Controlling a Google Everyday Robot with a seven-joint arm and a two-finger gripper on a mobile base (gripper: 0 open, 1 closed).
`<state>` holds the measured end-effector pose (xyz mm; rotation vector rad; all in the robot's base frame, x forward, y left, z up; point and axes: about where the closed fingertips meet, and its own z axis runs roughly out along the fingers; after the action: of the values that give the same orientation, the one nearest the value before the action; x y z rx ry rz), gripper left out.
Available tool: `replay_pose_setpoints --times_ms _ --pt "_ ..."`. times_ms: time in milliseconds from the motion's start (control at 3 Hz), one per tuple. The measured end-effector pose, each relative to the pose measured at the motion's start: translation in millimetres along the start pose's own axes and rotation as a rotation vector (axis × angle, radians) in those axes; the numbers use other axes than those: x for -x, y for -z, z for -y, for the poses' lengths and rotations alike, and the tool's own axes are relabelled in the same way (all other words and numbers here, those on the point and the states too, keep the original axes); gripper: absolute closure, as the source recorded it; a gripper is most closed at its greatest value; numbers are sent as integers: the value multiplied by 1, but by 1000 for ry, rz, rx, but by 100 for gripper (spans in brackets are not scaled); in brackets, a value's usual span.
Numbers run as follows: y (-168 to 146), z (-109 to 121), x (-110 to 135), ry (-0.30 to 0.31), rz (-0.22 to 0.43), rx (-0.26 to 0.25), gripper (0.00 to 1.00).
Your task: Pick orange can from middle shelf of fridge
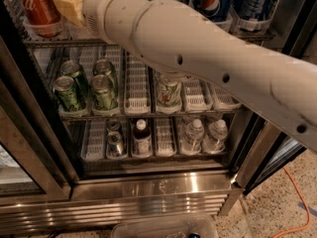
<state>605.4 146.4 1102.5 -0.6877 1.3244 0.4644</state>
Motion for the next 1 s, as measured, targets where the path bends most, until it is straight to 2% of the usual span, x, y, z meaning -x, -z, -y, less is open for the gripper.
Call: replay_pose_setpoints --times_ms 667,1000 --pt "6 3 13 38 14 13 100" --pt "10 1 23 62 26 49 100"
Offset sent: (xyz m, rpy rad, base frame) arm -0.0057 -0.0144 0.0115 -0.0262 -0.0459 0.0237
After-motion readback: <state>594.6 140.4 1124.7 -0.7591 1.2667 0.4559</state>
